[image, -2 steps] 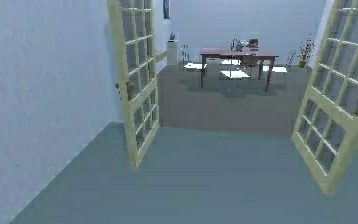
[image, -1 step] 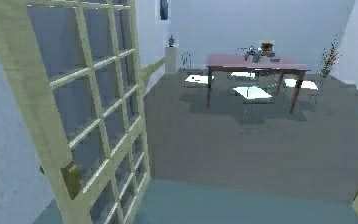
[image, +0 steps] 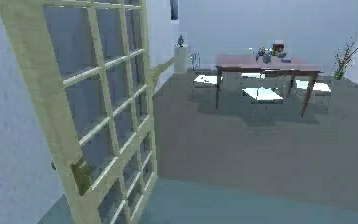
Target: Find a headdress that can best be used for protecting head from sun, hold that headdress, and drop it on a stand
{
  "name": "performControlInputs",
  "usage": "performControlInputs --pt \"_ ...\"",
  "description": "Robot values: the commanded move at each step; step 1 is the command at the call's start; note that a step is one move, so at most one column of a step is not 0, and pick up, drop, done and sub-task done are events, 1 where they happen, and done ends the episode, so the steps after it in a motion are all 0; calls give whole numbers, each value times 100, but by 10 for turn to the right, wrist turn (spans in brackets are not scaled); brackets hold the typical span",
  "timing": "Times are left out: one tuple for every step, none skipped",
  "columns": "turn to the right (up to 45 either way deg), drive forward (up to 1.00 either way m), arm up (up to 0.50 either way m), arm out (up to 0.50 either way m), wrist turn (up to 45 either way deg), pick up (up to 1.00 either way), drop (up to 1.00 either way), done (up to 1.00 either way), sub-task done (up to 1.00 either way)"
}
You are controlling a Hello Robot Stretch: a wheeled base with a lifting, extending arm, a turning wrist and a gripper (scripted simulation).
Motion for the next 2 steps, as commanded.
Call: performControlInputs --pt "450 0 0 0 0 0 0 0 0" --pt "120 0 0 0 0 0 0 0 0"
